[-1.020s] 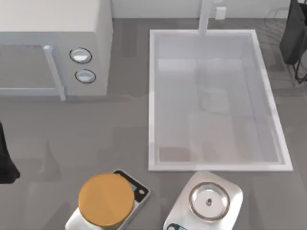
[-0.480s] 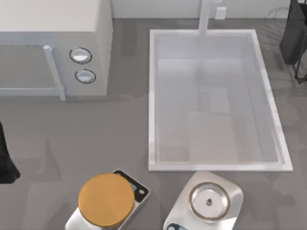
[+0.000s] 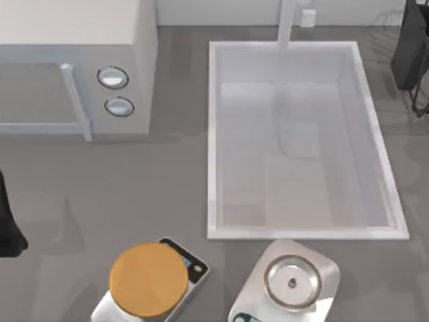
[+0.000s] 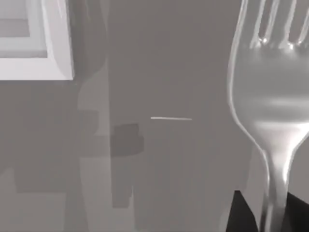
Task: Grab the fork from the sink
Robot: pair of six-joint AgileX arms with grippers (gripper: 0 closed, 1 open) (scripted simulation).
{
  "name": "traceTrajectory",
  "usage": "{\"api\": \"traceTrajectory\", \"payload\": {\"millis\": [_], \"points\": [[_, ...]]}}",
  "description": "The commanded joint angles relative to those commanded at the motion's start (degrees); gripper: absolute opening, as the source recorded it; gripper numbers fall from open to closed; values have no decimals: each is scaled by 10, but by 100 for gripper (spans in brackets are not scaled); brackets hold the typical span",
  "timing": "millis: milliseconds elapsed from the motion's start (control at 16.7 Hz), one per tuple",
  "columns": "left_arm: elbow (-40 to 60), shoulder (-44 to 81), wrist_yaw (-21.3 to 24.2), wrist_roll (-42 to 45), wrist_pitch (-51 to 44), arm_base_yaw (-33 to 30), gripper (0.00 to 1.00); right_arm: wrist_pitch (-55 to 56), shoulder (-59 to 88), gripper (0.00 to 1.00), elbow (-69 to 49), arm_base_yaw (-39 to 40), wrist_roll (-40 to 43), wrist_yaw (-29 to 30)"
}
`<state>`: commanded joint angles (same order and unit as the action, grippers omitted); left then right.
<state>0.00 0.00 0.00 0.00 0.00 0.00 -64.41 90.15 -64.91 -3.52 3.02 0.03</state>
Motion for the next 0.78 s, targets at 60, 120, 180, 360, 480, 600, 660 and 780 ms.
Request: {"api": "traceTrajectory", "payload": {"millis": [60,120,180,360,480,600,660,780], "points": [[0,0,0,0,0,0,100,34,5,0,24,0,0,0],[0,0,0,0,0,0,100,65,11,0,48,0,-1,0],[0,0,0,0,0,0,100,89,16,0,69,0,-1,0],[0,0,0,0,0,0,100,125,24,0,105,0,-1,0],[0,0,0,0,0,0,100,126,24,0,105,0,-1,0],[0,0,0,0,0,0,100,126,24,0,105,0,-1,0],[0,0,0,0,0,0,100,126,24,8,105,0,-1,0],[0,0,0,0,0,0,100,126,24,23,105,0,-1,0]]}}
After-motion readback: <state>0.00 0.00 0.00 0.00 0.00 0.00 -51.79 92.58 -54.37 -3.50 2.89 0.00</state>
